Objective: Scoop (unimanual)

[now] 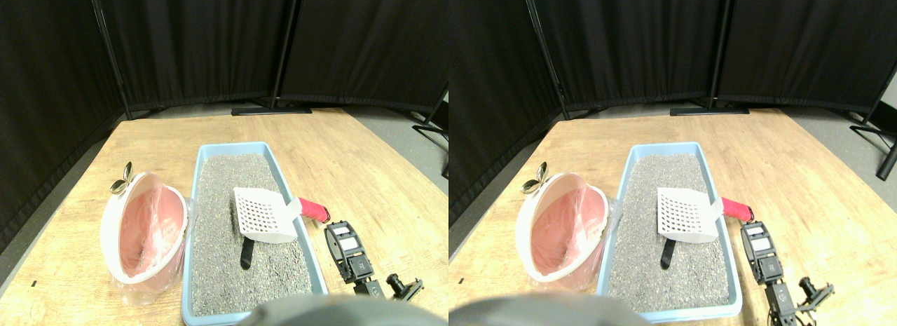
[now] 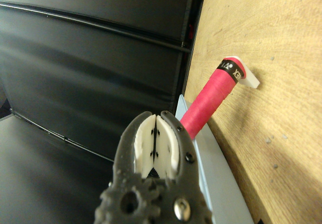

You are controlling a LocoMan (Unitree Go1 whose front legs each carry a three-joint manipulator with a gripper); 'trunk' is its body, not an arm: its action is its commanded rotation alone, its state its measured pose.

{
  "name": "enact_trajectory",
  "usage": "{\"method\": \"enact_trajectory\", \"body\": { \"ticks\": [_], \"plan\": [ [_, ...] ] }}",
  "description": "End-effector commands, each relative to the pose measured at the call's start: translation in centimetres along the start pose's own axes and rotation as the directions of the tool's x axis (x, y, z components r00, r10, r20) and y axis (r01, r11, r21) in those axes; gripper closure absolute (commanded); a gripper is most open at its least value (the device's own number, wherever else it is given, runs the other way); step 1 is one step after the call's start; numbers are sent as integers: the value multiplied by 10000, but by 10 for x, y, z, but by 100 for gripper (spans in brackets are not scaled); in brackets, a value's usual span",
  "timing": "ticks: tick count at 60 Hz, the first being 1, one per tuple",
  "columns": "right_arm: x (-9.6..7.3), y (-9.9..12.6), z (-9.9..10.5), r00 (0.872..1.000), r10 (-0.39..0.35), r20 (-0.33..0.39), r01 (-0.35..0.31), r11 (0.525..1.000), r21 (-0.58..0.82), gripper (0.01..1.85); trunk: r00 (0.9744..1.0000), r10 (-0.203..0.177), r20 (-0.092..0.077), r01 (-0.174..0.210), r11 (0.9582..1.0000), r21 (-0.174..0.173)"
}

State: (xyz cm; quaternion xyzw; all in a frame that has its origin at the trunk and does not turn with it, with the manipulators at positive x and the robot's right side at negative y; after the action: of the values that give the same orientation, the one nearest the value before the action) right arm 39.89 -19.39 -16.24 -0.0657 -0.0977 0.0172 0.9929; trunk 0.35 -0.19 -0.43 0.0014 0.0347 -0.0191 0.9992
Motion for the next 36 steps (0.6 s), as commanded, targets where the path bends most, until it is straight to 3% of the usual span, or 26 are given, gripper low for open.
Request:
{"method": "enact_trajectory", "body": {
  "ticks": [1,23,36],
  "plan": [
    [1,-1,8,9992,-79,404,84,9999,-124,144,10000,60,9,-60,10000,-26],
    [3,-5,9,9965,258,800,-291,9988,396,142,10000,24,41,-24,10000,6],
    [9,-13,11,9918,845,954,-1002,9798,1730,111,10000,46,3,-46,10000,-51]
  ]
}}
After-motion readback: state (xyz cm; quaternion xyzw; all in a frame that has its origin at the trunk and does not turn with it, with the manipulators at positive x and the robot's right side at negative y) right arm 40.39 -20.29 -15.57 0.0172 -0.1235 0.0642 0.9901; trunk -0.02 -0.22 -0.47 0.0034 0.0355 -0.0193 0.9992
